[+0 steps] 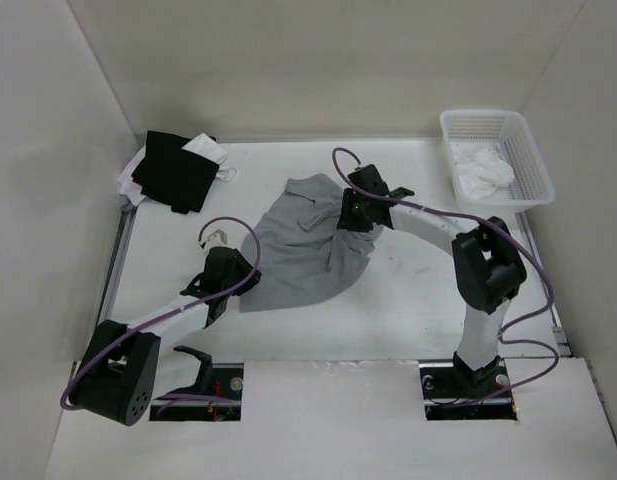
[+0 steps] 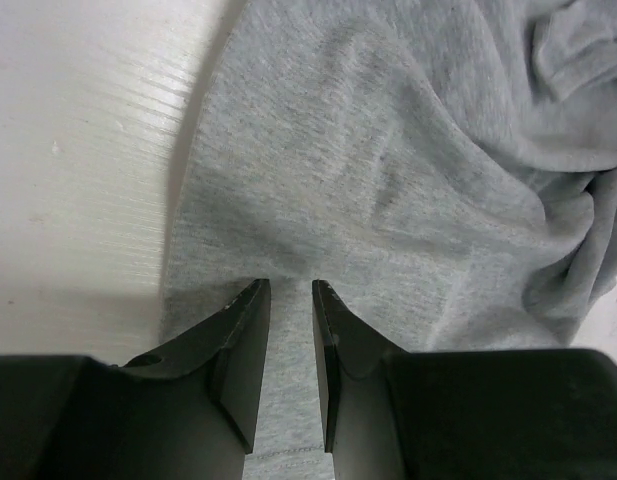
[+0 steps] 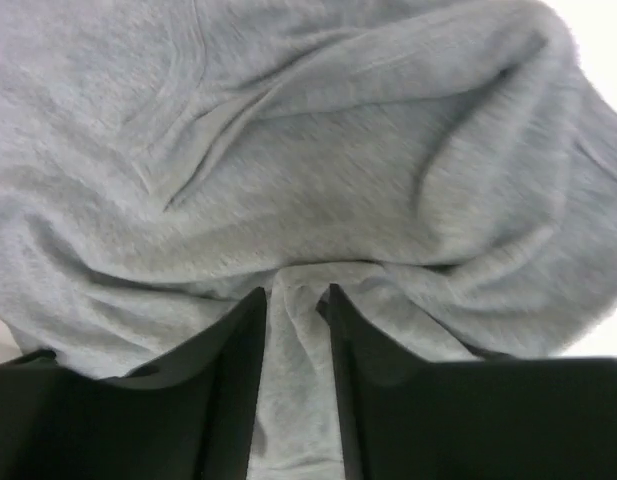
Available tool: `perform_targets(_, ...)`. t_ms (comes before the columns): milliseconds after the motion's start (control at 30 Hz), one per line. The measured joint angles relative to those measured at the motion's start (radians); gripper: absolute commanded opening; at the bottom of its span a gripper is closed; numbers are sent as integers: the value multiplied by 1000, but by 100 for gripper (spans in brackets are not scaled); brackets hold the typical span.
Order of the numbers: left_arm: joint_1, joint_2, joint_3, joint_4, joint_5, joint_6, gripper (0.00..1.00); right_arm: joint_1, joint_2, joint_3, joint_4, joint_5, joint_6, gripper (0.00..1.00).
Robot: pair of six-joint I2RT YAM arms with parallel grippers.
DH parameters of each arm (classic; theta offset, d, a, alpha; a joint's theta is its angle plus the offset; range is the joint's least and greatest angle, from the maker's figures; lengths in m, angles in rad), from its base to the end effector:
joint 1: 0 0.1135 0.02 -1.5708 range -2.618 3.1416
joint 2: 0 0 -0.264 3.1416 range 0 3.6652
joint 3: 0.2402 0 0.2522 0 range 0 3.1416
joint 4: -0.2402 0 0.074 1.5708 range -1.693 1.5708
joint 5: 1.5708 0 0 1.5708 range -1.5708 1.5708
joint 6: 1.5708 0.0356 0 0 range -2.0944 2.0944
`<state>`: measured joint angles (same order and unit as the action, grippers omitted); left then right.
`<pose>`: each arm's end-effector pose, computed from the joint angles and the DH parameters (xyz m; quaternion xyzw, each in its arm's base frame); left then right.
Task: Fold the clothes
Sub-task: Flatten the tank top out
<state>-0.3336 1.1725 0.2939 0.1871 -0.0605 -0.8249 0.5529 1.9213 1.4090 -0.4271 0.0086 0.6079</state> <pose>0.1939 -0.0649 0.1367 -0.2324 0.8742 -0.2100 0.3710 0.3561 0.2194 0.2052 0.0275 0.9502 0.1668 0.2619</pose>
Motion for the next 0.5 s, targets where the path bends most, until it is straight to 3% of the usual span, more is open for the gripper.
perform_targets(33, 0, -6, 0, -5, -2, 0, 22, -8, -30, -38, 35, 11, -3, 49)
perform_targets(100, 0, -35, 0, -26, -8, 0, 22, -13, -130, -165, 95, 39, 1, 43)
perform_targets(133, 0, -59, 0, -37, -11, 0, 21, -13, -211, -271, 146, 53, 3, 33)
perform_targets(200, 0, -129, 0, -66, -21, 1, 13, -7, -433, -494, 179, 80, 22, 3)
perform_targets(267, 1, -215, 0, -95, -45, 3, 6, 3, -574, -625, 230, 98, 55, 0)
perform_targets(367, 18, -340, 0, -188, -92, 6, 3, 24, -607, -716, 323, 113, 90, 1)
perform_targets(433, 36, -377, 0, -251, -108, -2, 8, 39, -594, -748, 361, 119, 105, 6)
perform_targets(500, 56, -408, 0, -364, -113, -33, 21, 52, -591, -768, 393, 124, 108, 9)
